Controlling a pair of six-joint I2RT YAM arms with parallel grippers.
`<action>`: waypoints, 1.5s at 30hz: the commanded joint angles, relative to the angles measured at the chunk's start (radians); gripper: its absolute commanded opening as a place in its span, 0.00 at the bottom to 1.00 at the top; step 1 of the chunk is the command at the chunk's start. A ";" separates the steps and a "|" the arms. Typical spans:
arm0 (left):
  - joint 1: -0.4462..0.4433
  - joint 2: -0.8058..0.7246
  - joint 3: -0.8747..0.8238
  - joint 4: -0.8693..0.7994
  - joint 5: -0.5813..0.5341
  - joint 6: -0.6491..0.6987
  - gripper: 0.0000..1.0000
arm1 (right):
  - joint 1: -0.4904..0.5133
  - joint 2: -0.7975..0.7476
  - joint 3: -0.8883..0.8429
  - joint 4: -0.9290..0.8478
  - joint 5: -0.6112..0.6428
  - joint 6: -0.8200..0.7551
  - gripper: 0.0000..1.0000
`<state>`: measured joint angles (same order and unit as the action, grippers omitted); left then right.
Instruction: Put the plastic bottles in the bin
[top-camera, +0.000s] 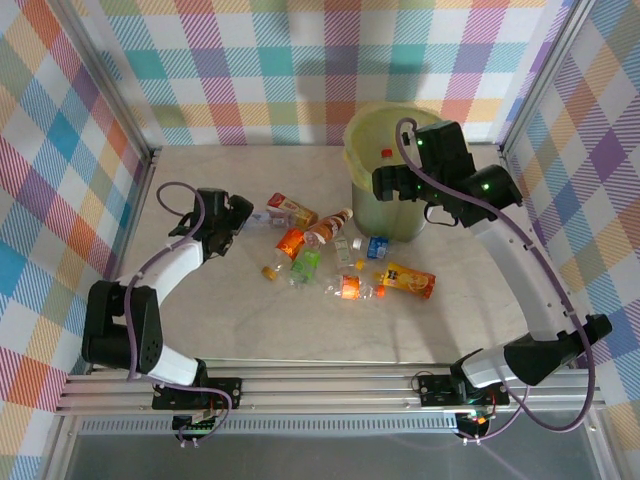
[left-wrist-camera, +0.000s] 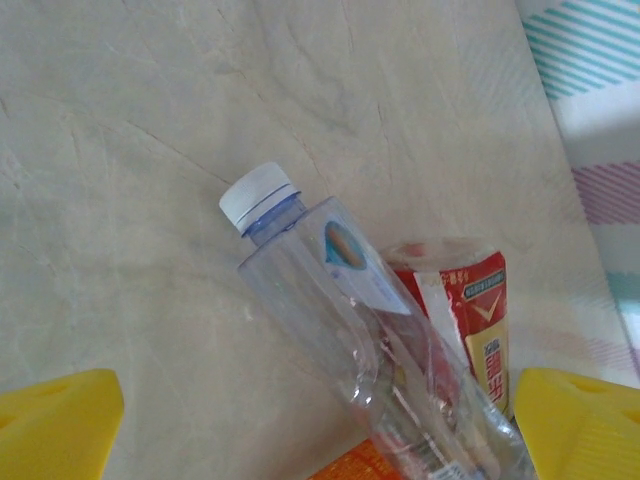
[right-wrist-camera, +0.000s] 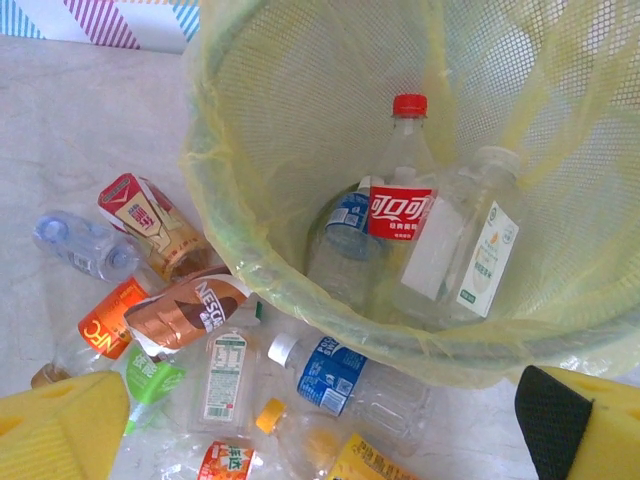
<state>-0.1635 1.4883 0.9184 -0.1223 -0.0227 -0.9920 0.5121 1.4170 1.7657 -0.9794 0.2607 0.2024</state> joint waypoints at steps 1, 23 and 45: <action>-0.012 0.044 -0.003 0.091 0.007 -0.106 1.00 | 0.002 -0.021 -0.021 0.049 -0.019 0.012 1.00; -0.047 0.311 0.138 0.191 0.092 -0.250 1.00 | 0.002 -0.044 -0.098 0.114 -0.029 -0.001 1.00; -0.050 0.331 0.111 0.232 0.086 -0.287 0.70 | 0.002 -0.039 -0.109 0.138 -0.036 0.004 1.00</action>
<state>-0.2028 1.8309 1.0332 0.1055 0.0700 -1.2751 0.5121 1.3922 1.6676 -0.8719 0.2409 0.2020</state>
